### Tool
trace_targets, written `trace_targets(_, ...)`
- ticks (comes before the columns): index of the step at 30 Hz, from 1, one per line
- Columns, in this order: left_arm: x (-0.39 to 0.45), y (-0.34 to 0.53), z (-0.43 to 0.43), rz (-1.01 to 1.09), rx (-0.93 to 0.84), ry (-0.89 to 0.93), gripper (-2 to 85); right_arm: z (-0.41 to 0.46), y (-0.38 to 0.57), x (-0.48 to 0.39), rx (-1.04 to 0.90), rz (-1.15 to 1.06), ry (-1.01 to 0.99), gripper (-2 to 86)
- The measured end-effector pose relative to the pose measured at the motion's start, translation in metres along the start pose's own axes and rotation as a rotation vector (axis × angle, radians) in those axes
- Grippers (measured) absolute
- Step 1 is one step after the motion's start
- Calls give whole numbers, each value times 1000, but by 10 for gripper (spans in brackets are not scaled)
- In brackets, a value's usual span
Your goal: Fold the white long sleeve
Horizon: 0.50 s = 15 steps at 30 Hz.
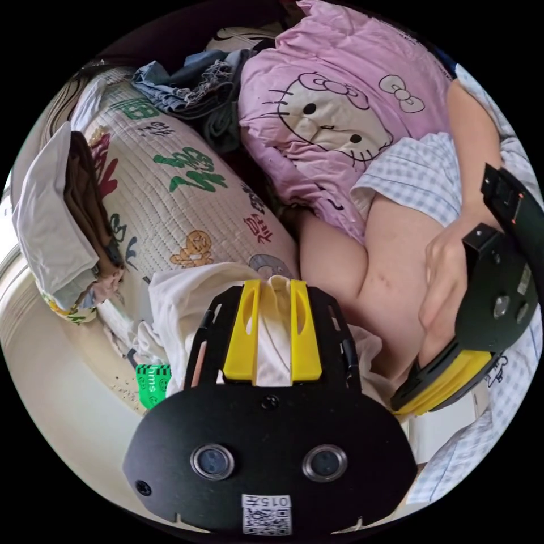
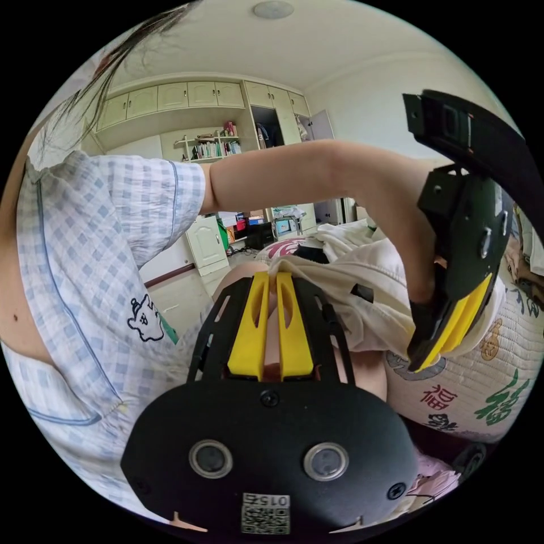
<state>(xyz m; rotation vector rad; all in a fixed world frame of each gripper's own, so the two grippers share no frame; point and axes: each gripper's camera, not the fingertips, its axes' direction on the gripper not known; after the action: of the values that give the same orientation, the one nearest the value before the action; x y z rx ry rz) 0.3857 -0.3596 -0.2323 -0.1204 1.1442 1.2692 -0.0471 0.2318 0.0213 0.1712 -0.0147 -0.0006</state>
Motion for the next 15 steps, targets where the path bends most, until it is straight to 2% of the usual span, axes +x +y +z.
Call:
trace_targets(4, 0, -10, 5, 16, -33, -20, 81, -4, 3, 2, 5, 6, -9, 6)
trace_targets(12, -51, 12, -1, -130, 118, 234, 80, -9, 7, 6, 8, 22, -29, 7)
trace_targets(15, -53, 24, -4, -141, 168, 278, 80, -9, 7, 6, 2, 20, -36, 7)
